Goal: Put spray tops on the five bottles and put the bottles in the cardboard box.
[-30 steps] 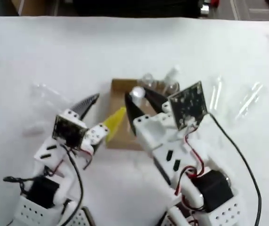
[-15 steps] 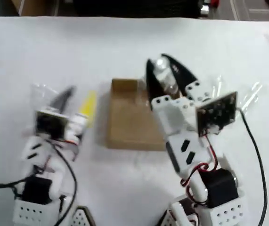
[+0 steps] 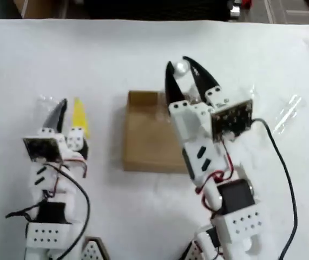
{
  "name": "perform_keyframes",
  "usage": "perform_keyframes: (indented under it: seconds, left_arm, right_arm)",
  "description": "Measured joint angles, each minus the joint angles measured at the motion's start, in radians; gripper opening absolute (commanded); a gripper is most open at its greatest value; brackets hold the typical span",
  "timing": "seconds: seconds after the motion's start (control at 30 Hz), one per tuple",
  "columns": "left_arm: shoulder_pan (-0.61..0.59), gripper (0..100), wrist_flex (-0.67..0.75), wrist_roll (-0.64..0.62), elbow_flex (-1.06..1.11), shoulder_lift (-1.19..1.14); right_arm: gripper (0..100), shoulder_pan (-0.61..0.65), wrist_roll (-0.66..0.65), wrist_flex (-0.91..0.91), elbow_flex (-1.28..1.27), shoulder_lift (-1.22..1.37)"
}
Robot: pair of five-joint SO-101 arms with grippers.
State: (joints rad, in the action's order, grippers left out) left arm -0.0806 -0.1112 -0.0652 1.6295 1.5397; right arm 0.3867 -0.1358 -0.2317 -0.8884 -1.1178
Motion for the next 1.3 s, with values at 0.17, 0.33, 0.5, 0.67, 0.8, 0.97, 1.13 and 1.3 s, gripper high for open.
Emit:
perform_keyframes:
  seconds: [0.17,0.33,0.5,0.67,0.8,0.97,1.13,1.3]
  left_arm:
    - [0.018,10,0.002,0.025,0.000,0.000]
    - [0.021,10,0.002,0.025,0.000,0.000]
    - [0.021,10,0.002,0.028,0.000,0.000]
    - [0.021,10,0.002,0.028,0.000,0.000]
    - [0.021,10,0.002,0.028,0.000,0.000]
    - [0.023,10,0.002,0.028,0.000,0.000]
    - [0.023,10,0.002,0.028,0.011,0.000]
    - [0.023,10,0.002,0.028,0.017,0.000]
  right_arm:
    - [1.6,-0.015,0.000,0.037,0.000,0.092]
    - [1.6,-0.032,0.000,0.064,0.000,0.147]
    - [1.6,-0.058,0.000,0.094,0.000,0.166]
    - [1.6,-0.060,0.000,0.117,0.000,0.172]
    - [1.6,-0.060,0.000,0.117,0.000,0.173]
    - [1.6,-0.060,0.000,0.117,0.000,0.183]
    - [1.6,-0.060,0.000,0.130,0.000,0.259]
    - [1.6,-0.060,0.000,0.146,0.000,0.304]
